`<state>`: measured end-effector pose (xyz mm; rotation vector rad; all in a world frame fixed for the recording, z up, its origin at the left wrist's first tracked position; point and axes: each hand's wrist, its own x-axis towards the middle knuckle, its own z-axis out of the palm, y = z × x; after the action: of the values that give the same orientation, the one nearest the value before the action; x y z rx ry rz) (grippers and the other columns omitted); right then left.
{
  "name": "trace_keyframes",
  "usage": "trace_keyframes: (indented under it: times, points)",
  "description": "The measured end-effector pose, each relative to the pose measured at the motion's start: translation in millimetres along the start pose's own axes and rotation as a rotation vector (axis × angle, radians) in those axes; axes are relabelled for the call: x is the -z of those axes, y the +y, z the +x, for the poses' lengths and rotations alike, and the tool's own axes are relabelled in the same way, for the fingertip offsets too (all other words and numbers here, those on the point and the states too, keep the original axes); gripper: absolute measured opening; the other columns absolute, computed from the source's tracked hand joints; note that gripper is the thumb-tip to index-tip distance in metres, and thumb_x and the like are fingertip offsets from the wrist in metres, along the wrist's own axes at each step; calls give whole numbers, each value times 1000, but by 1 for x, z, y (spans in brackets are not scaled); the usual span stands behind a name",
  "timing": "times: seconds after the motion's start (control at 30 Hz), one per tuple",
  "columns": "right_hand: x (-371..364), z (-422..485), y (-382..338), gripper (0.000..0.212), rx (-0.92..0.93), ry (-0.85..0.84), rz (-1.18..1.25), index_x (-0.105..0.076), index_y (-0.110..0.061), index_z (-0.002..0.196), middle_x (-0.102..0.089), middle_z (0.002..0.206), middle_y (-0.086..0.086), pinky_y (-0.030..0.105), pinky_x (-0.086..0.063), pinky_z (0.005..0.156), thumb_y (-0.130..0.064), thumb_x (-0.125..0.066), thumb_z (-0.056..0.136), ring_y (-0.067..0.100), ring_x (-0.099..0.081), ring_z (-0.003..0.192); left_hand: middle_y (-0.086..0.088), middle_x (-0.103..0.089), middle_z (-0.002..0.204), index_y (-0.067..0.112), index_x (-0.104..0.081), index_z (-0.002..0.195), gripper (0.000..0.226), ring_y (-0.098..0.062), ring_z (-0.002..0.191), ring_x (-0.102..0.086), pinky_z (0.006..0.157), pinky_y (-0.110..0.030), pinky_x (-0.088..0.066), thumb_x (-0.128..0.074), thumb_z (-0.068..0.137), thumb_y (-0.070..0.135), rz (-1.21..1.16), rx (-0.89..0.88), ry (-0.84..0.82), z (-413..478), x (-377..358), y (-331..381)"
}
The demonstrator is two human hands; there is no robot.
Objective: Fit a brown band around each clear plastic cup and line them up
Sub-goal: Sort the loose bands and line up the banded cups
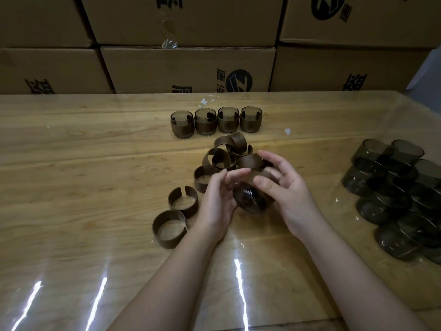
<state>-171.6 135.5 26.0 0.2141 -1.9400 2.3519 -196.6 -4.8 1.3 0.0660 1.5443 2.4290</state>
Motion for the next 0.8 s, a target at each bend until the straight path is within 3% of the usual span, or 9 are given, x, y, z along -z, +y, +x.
trace_keyframes:
  times: [0.1, 0.23, 0.3, 0.4, 0.47, 0.53, 0.6, 0.7, 0.8]
  points:
    - [-6, -7, 3, 43, 100, -13, -324, -55, -41, 119, -69, 83, -20, 16, -52, 77, -20, -69, 84, 0, -66, 88, -14, -68, 115, 10, -67, 113, 46, -29, 113, -62, 91, -40, -51, -41, 95, 44, 97, -8, -47, -1, -3, 2]
    - [-18, -13, 16, 33, 316, -1, -541, -52, -36, 120, -68, 86, -21, 11, -48, 79, -23, -59, 91, -1, -65, 89, -12, -69, 94, 5, -66, 99, 37, -22, 94, -67, 81, -31, -53, -50, 93, 38, 214, -58, -90, -4, -6, -1]
    - [-23, -14, 22, 27, 357, 45, -507, -53, -34, 118, -69, 83, -19, 11, -47, 79, -22, -53, 93, -2, -66, 88, -7, -71, 87, 5, -67, 96, 32, -17, 85, -68, 72, -24, -54, -46, 98, 29, 224, -74, -68, -5, -6, 1]
    - [-25, -11, 26, 18, 321, 189, -308, -56, -33, 109, -68, 75, -14, 13, -48, 78, -25, -46, 96, 1, -65, 79, -10, -63, 78, -2, -64, 86, 41, -21, 74, -61, 64, -25, -49, -45, 99, 33, 230, -38, -22, -5, -8, 3]
    - [-22, -6, 25, 20, 274, 274, -185, -57, -28, 107, -65, 66, -5, 23, -47, 87, -29, -38, 99, 8, -63, 72, -2, -62, 69, 13, -64, 64, 48, -15, 67, -60, 61, -23, -50, -43, 99, 37, 185, -28, -14, -5, -9, 4]
    - [-19, -3, 24, 25, 194, 302, -130, -59, -28, 104, -63, 63, -2, 36, -46, 93, -33, -35, 100, 13, -63, 72, 1, -66, 70, 22, -65, 54, 54, -12, 68, -64, 66, -26, -52, -41, 100, 40, 89, 18, -26, -6, -9, 5]
    - [-18, -2, 25, 26, 153, 303, -119, -62, -30, 97, -55, 56, -4, 38, -48, 81, -31, -36, 101, 11, -56, 62, -1, -69, 76, 19, -67, 61, 51, -14, 74, -67, 69, -29, -54, -41, 99, 42, 83, 31, -31, -4, -8, 4]
    - [-17, -3, 23, 28, 179, 311, -152, -61, -25, 89, -40, 49, -9, 24, -39, 54, -23, -36, 104, 5, -39, 49, -1, -70, 76, 17, -63, 62, 48, -10, 76, -66, 71, -22, -53, -41, 101, 34, 248, -85, -4, -5, -11, 0]
    - [-18, -3, 22, 27, 204, 309, -216, -58, -21, 90, -38, 47, -11, 20, -38, 50, -17, -35, 104, 3, -35, 46, -11, -65, 67, 7, -57, 57, 46, -18, 77, -65, 73, -26, -51, -45, 101, 16, 407, -284, 40, -8, -16, -6]
